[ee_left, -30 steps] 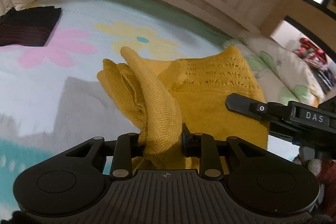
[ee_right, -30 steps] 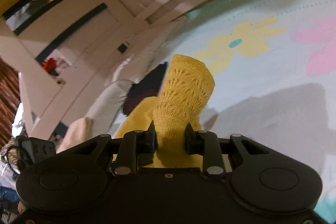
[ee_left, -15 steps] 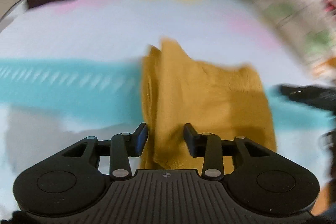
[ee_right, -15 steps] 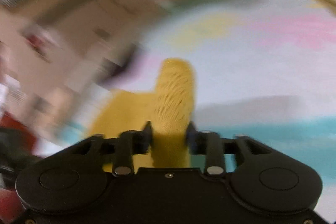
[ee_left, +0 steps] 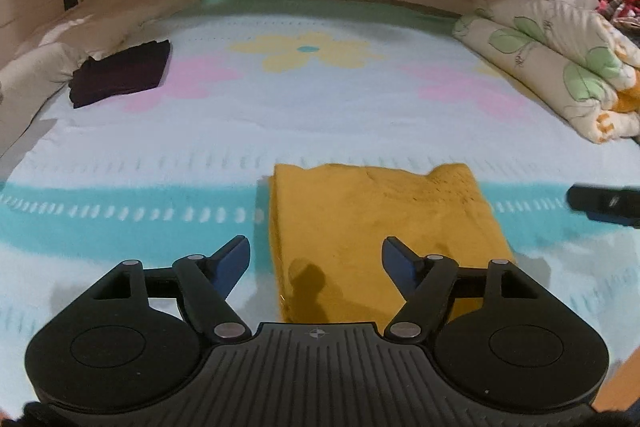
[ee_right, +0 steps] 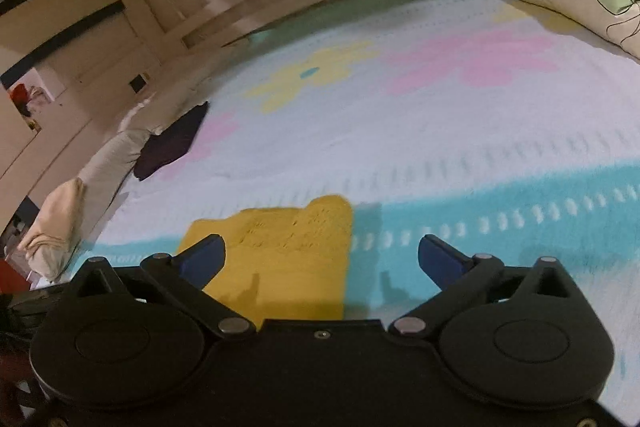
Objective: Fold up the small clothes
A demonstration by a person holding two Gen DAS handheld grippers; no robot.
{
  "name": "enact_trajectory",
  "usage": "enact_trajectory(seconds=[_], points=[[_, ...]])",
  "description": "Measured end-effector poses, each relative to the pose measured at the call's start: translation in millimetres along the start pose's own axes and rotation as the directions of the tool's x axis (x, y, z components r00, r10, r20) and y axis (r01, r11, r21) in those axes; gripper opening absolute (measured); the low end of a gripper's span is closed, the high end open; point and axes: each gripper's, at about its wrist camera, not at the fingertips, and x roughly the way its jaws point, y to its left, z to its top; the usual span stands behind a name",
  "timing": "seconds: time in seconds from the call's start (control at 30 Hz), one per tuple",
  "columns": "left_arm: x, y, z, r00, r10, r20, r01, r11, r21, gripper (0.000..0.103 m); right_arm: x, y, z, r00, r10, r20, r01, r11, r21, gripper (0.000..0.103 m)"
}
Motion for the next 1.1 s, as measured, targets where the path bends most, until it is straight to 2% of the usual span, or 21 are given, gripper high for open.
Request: enact_trajectory(seconds=[0.1,0.2,0.37,0.53,0.83,1.1], points=[[-7,-5,-16,1.000,-0.001,-0.013,0.001,1.000,-0.024,0.072,-8,11,-21,0.999,-0.047,-0.018,0.045,0.997,-0.062,0.103],[-14,-9,-31,1.000,-0.004,-0.029,0.003,0.999,-0.032,0.073,-15,22,-39,0.998,-0.059,-0.018,0.056,0.991,-0.121,0.103],[-28,-17,-47,1.000,0.020,-0.018,-0.020,1.000,-0.014,0.084,-31,32,-65,0.995,-0.103,-0.006,0.101,0.981,-0.165,0.103],[-39,-23,-56,0.999,0.037,0.005,-0.037,0.999,-0.001,0.096,-45,38,-81,0.993,-0.117,0.020,0.119,0.982,-0.144,0.103],[-52,-25,-71,0.998,0.049,0.028,-0.050,0.999,0.003,0.096,-63,48,-93,0.988,-0.134,0.084,0.145,0.977,-0.156,0.103],[-61,-28,-76,0.998,0.035,0.050,-0.035,0.999,0.010,0.096,-69,57,-101,0.987,-0.129,0.094,0.144,0.975,-0.169,0.103]])
